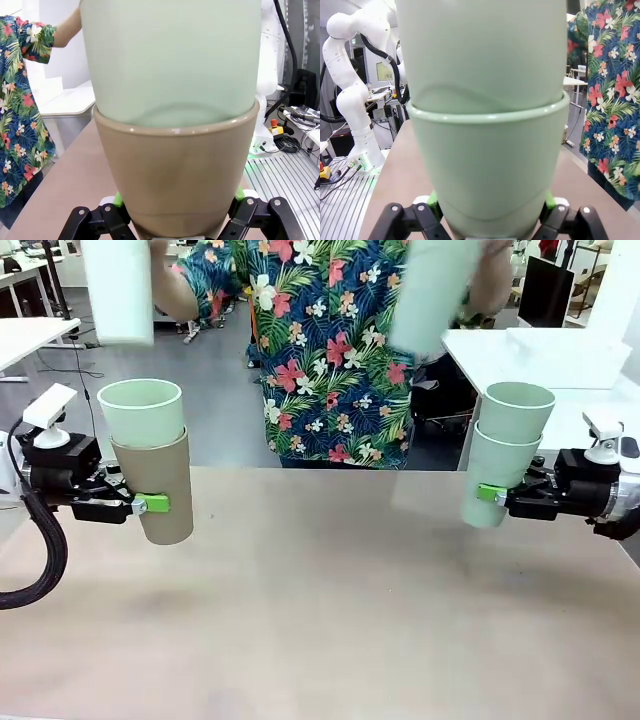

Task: Stack the cups and store them in the basket.
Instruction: Place the stack of Reusable plastic cups into the Pantry Basket.

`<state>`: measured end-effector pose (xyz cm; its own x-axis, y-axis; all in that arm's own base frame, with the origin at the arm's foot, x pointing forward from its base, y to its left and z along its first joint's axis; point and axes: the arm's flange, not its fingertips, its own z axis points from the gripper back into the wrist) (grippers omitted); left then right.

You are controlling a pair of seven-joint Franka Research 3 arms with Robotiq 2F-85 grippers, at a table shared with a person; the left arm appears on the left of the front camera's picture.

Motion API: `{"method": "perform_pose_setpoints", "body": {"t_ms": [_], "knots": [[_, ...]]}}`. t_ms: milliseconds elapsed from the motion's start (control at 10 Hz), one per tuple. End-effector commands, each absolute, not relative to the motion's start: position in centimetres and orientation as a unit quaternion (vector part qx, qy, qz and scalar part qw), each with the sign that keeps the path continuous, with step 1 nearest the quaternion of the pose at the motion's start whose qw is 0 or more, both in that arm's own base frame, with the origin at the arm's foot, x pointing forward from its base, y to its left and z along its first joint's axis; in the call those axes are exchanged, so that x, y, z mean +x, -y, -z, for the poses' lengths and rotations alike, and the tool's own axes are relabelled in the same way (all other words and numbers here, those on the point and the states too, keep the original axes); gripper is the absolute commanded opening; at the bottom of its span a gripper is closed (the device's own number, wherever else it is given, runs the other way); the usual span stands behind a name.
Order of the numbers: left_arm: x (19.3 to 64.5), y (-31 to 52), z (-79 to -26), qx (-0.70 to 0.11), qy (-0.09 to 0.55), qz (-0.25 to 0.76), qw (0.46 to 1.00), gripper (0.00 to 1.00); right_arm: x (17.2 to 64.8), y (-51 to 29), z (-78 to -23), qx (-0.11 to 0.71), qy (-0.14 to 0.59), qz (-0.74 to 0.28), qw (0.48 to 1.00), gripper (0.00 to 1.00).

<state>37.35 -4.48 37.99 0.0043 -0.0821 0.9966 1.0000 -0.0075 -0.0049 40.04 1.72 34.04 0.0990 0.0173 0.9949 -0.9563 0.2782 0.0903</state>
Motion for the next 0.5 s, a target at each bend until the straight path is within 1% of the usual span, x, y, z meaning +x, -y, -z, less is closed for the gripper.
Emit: {"method": "perform_pose_setpoints", "body": {"t_ms": [0,400], "knots": [[37.32,4.59,-38.21,-0.485,0.478,0.52,0.516,0.85,40.01,-1.75,-34.23,0.44,0.539,-0.412,0.588,0.84],[37.32,4.59,-38.21,-0.485,0.478,0.52,0.516,0.85,40.01,-1.75,-34.23,0.44,0.539,-0.412,0.588,0.84]]}}
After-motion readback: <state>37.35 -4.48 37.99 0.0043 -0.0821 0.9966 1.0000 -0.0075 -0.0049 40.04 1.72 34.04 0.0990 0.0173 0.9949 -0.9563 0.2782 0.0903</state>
